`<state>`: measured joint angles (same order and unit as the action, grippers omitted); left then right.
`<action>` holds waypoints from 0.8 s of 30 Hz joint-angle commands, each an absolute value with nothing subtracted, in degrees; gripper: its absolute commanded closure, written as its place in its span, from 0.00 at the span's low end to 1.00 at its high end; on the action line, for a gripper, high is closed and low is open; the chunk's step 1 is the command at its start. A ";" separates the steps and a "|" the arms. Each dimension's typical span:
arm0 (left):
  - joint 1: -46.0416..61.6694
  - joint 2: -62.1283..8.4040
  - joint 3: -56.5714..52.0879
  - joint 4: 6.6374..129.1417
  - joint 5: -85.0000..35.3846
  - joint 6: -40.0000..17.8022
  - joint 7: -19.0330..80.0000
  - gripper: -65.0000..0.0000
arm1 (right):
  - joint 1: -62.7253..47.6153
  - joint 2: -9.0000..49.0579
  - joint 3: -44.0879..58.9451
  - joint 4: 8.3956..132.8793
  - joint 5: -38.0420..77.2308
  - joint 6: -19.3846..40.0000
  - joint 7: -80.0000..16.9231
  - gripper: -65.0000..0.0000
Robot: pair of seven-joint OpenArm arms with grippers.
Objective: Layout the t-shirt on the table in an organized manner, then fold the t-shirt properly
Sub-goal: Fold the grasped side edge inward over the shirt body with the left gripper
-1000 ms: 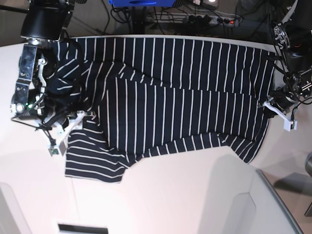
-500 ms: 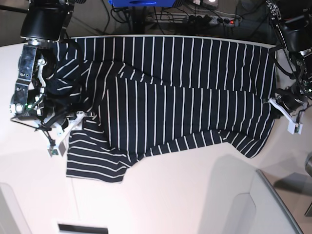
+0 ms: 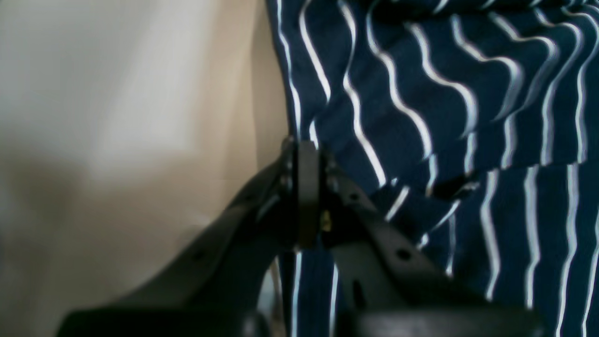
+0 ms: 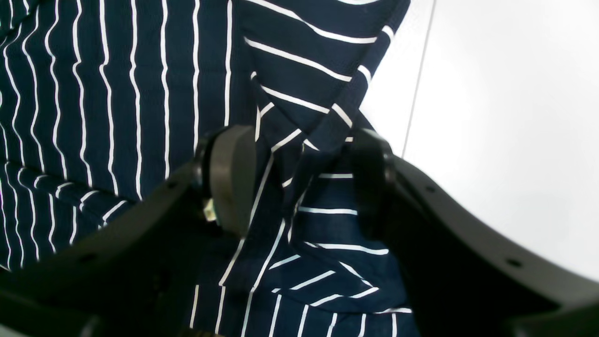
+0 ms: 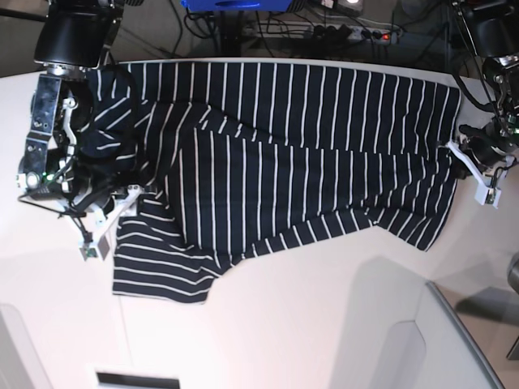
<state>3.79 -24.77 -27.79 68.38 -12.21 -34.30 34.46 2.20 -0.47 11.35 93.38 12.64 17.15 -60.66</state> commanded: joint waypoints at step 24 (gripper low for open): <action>-7.34 -26.42 -29.85 57.10 -10.59 -33.80 30.73 1.00 | 3.30 -0.31 11.12 94.46 13.05 17.45 -59.65 0.53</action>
<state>-6.48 -24.97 -29.56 56.01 -10.11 -34.00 31.94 2.17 -0.49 11.25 93.38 12.62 17.15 -60.66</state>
